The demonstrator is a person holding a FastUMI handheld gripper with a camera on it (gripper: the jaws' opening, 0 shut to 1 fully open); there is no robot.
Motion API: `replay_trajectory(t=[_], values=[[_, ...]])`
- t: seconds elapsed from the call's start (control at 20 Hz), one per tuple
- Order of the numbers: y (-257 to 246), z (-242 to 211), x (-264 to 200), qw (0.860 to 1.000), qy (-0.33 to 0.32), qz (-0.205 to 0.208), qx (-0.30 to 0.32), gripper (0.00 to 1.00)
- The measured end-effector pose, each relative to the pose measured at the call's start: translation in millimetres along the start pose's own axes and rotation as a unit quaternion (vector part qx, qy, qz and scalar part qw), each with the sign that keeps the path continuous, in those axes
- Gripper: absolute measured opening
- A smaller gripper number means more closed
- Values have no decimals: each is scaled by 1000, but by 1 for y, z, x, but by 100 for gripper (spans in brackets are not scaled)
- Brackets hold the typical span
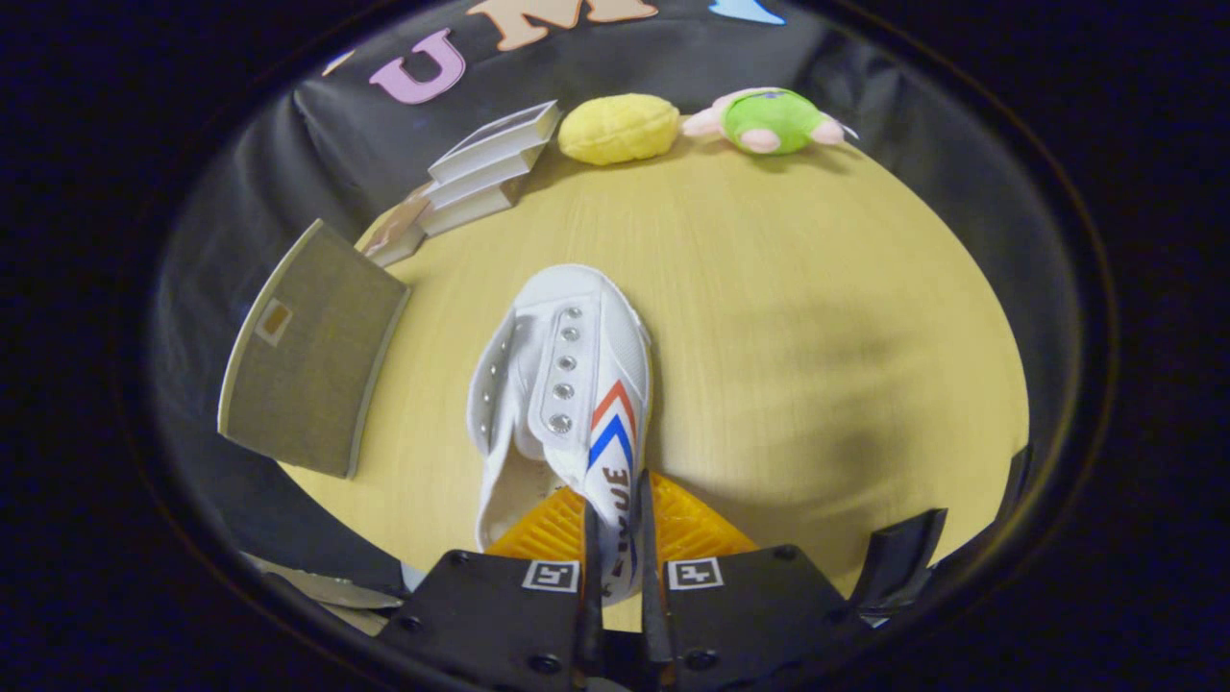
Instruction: Open the storage box then place both shoes into the box .Put the left shoe in first, then the right shoe, with the right side of both shoes facing outward in a uniform manner.
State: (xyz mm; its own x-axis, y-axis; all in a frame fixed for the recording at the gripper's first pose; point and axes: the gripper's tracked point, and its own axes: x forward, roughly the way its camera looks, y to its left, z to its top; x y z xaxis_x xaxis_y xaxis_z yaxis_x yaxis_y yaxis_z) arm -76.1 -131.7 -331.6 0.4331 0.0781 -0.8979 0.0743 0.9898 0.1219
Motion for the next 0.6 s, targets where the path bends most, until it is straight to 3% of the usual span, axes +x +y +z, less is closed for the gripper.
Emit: replay_trajectory(t=[0.05,0.2,0.4,0.6], values=[[0,2,-3,1000,5,5,19,4],[11,6,-12,996,7,31,86,3],[36,12,-23,993,2,52,109,3],[78,19,-38,986,1,98,134,3]])
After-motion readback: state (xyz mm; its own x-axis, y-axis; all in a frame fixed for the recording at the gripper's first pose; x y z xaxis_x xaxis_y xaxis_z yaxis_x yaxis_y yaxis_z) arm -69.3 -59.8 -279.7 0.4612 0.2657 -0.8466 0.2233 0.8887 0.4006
